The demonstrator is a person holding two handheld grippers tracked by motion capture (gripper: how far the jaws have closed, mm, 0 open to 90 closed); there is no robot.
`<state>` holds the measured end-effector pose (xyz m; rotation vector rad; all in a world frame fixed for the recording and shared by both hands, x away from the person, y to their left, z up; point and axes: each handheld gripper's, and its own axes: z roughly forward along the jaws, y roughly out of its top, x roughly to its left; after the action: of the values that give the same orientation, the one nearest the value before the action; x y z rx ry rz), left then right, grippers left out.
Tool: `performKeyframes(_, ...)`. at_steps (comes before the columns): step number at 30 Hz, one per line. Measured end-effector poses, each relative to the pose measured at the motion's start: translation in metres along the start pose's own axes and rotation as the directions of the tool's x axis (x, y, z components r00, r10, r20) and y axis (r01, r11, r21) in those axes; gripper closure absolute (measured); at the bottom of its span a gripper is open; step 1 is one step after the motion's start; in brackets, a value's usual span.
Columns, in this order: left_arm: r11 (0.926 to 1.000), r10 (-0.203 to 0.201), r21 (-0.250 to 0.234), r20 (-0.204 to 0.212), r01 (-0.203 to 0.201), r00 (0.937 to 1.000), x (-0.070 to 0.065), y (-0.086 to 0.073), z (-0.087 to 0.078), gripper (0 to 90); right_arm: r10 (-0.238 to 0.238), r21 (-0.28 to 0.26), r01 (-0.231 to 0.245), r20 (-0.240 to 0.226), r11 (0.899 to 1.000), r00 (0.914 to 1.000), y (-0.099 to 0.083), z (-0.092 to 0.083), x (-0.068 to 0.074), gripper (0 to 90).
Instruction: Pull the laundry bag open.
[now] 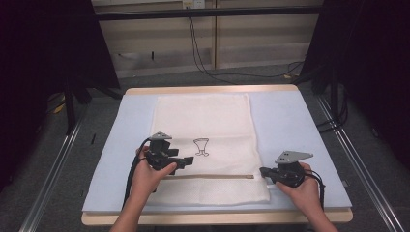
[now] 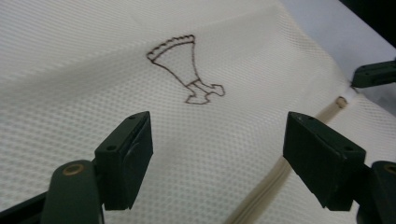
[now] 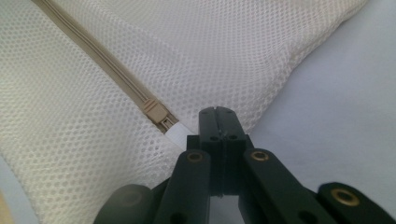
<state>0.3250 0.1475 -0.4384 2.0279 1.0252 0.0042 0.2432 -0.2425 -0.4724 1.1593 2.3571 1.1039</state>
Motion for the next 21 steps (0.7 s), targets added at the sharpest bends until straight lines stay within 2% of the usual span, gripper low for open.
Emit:
performKeyframes(4, 1.0000, 0.001, -0.002, 0.048, -0.001, 0.9988, -0.008, 0.001, 0.007, 20.8, -0.021, -0.007, 0.021, 0.012, 1.000, 0.9997, -0.002, 0.002, 0.000, 90.0)
performKeyframes(7, 0.9999, 0.015, 0.003, 0.063, -0.015, 0.9979, -0.014, 0.002, 0.012, 18.5, -0.018, -0.009, 0.018, 0.015, 1.000, 0.9997, -0.001, 0.002, 0.000, 90.0)
performKeyframes(11, 0.9999, 0.012, 0.009, 0.079, -0.013, 0.9968, -0.024, 0.003, 0.019, 17.7, -0.023, -0.010, 0.023, 0.019, 1.000, 0.9996, -0.001, 0.002, 0.000, 90.0)
performKeyframes(12, 0.9997, 0.009, 0.023, 0.092, -0.011, 0.9958, -0.026, 0.003, 0.021, 18.4, -0.026, -0.011, 0.026, 0.020, 1.000, 0.9995, -0.001, 0.003, 0.000, 90.0)
performKeyframes(16, 0.9998, -0.002, 0.021, 0.111, -0.001, 0.9938, -0.037, 0.005, 0.029, 20.7, -0.041, -0.010, 0.041, 0.020, 0.999, 0.9990, -0.002, 0.004, 0.001, 90.0)
performKeyframes(21, 0.9990, -0.009, 0.044, 0.156, 0.003, 0.9878, -0.048, 0.008, 0.038, 22.9, -0.048, -0.003, 0.048, 0.017, 0.999, 0.9987, -0.002, 0.004, 0.002, 90.0)
